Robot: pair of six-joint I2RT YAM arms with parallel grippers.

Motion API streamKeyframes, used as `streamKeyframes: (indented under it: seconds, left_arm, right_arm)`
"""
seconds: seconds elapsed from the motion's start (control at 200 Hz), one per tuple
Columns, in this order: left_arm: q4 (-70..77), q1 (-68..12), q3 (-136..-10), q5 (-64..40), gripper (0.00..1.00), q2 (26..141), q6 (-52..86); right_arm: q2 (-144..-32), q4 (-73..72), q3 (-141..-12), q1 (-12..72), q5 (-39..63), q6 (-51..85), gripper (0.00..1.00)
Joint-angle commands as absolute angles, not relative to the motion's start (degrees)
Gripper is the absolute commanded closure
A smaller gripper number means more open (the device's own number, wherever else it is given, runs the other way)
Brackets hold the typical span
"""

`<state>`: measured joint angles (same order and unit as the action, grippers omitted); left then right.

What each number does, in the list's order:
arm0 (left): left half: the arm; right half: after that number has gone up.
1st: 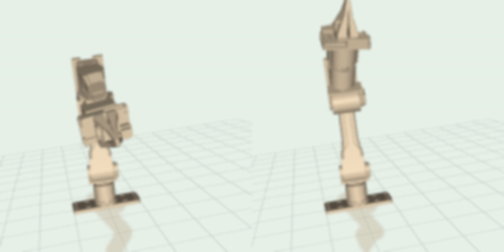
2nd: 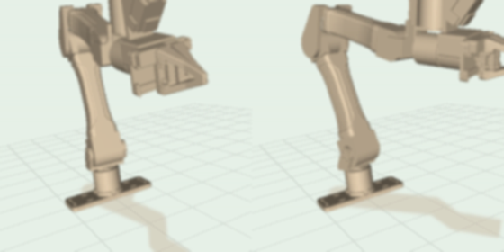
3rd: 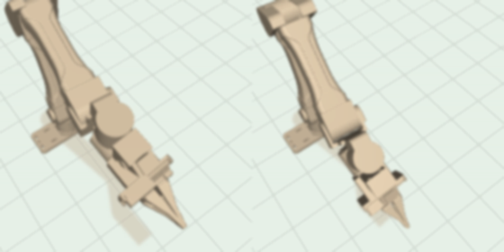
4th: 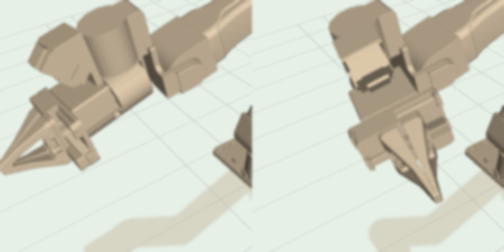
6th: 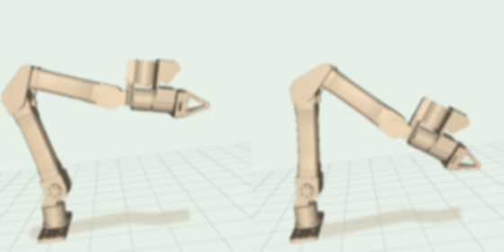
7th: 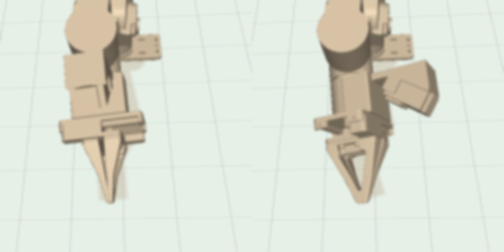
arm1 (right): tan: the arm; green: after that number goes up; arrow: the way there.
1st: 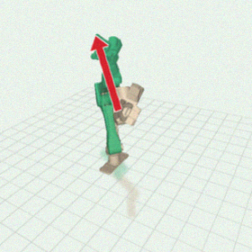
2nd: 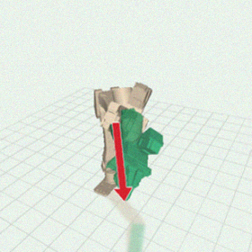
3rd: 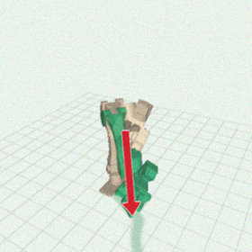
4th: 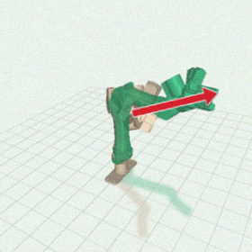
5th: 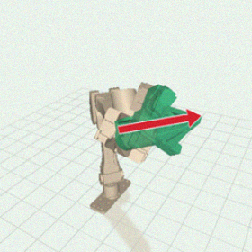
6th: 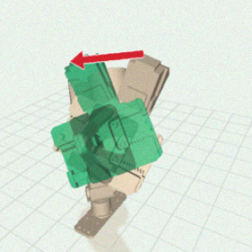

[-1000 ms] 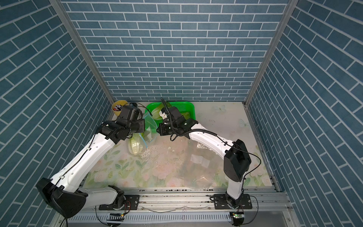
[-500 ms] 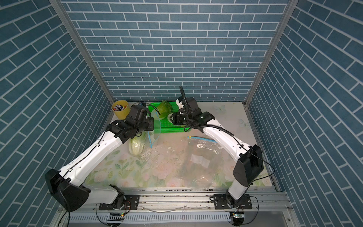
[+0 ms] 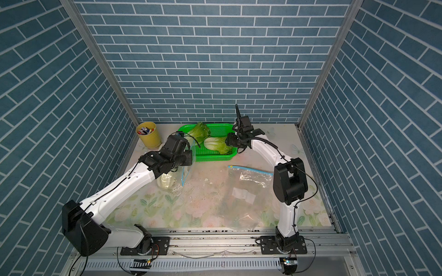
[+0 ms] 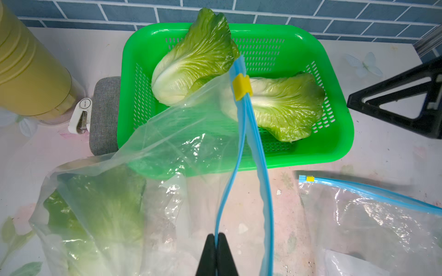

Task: Put the chinese cabbages into a zipper bag and zip it
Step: Pick up the Chinese cabbage from the basket.

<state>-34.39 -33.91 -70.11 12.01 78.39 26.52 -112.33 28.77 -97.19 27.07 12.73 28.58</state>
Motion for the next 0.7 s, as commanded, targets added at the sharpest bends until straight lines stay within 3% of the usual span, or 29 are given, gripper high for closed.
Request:
streamKeyframes:
  seconds: [0.0,0.695]
  left_arm:
    - [-33.58,-34.01,-69.48,13.01,1.00,77.06,26.99]
    - [-31.75,-33.93,-66.86,17.05,1.00,73.60,29.18]
  right_arm:
    - [-115.17,30.55,-101.46,26.89,13.65,29.71,0.36]
    - [-129.83,34.80,-114.41,26.46,17.94,31.89,0.32]
